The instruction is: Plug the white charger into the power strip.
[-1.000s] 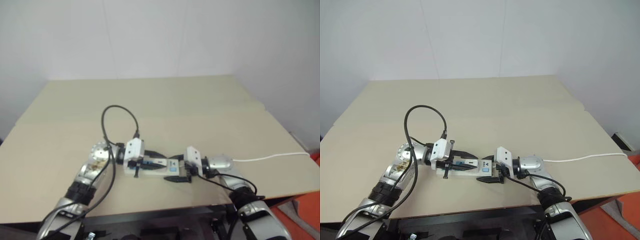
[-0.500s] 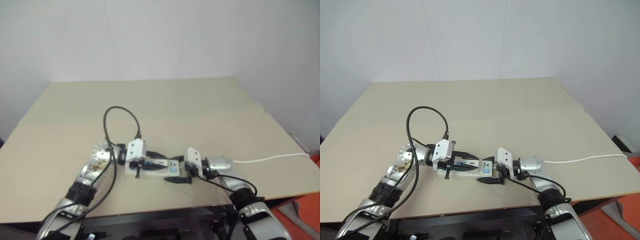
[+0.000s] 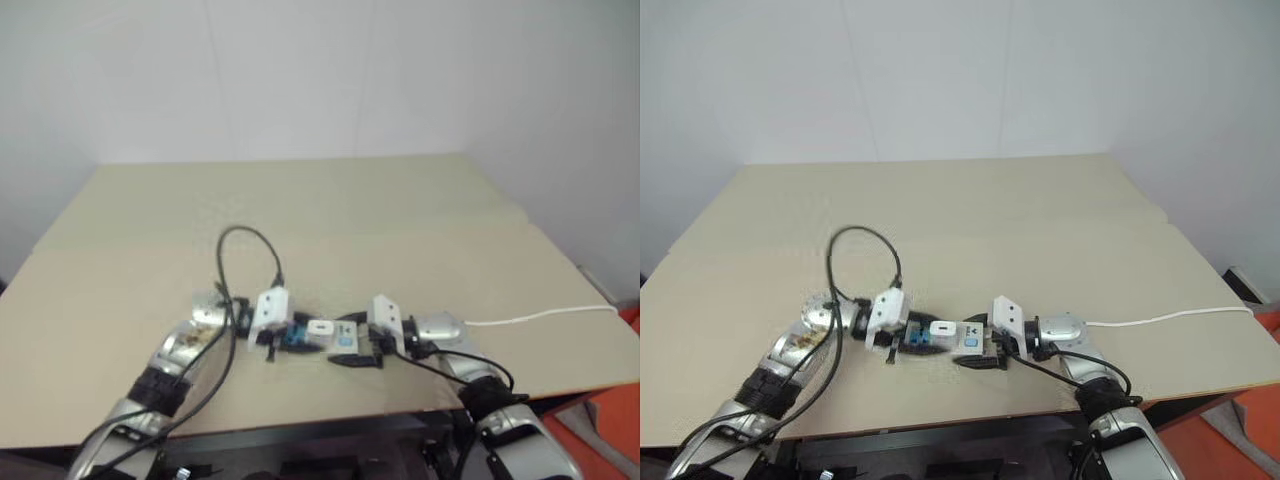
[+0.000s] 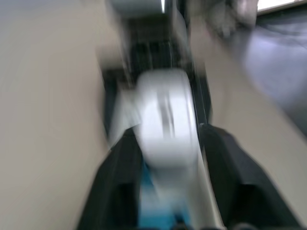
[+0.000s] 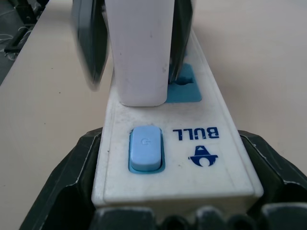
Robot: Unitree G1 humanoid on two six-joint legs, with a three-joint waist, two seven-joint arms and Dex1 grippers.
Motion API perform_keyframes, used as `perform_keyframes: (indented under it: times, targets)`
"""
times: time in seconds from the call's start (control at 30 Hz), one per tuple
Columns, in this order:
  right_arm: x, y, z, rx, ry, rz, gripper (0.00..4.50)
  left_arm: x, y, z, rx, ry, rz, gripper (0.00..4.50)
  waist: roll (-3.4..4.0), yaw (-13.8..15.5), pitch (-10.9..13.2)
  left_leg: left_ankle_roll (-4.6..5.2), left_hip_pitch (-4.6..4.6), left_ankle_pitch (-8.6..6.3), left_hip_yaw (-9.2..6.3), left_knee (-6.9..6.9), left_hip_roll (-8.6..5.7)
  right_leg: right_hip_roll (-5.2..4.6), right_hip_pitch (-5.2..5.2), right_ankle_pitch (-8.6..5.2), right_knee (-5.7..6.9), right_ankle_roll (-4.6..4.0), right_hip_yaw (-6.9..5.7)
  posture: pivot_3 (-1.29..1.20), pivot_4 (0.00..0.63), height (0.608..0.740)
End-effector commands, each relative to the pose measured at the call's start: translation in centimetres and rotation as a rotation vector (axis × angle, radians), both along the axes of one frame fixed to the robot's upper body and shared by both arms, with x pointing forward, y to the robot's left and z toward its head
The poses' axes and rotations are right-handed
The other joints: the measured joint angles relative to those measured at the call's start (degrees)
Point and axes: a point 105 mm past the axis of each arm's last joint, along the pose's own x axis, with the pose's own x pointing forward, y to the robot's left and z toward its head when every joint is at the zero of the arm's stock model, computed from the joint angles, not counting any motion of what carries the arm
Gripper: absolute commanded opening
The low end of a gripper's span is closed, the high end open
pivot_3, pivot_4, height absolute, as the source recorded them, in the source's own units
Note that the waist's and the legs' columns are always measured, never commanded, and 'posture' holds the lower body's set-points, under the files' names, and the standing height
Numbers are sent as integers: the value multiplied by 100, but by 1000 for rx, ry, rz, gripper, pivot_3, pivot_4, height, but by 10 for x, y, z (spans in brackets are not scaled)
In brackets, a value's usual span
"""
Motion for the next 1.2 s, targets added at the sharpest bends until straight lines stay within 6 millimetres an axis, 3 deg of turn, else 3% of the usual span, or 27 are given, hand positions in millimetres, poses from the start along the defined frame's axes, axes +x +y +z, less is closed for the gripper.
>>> perform_keyframes:
  times: [0.03,0.13,0.33,0.43,0.63,0.77,0.97,1.2]
  targets:
    - [-6,5,-8,-36,20,35,3426,2,1,-5,18,31,17,3534,0,-4,0,0,0,0,2,0,-1,-1,-1,0,1,-1,2,0,150,740]
    - [-6,5,-8,-33,20,35,3426,6,0,0,-4,27,29,4477,0,-4,0,0,0,0,3,0,-1,-1,-1,0,1,-1,3,0,150,740]
    - [-5,7,-7,-31,23,39,3426,10,2,12,-51,30,48,4477,0,-9,0,0,-1,0,3,0,0,0,-2,1,1,-2,3,0,150,740]
    - [-5,7,-7,-29,26,41,4377,13,6,23,-68,17,49,4500,-3,-15,3,0,-6,0,2,0,0,1,-7,1,1,-2,4,0,150,740]
    - [0,3,-2,-29,6,24,4483,17,17,47,-80,-60,52,4500,-16,-18,11,0,-13,0,2,-1,1,0,-10,1,-8,-2,2,0,150,740]
    - [1,-14,10,-27,-27,-7,4483,14,29,62,-65,-109,40,4500,-16,3,25,0,-15,0,2,-1,1,-2,-11,2,-9,-3,-1,0,150,740]
    - [-1,-51,51,17,-112,-89,4483,2,64,71,-1,-132,57,4500,-14,127,40,0,-101,0,-2,5,-2,-16,-81,5,-20,0,-13,0,150,740]
    - [-11,-92,83,0,-164,-185,4483,-3,106,80,42,-152,209,4500,-16,160,65,0,-128,1,3,10,-1,-11,-111,8,-17,-2,-17,0,150,740]
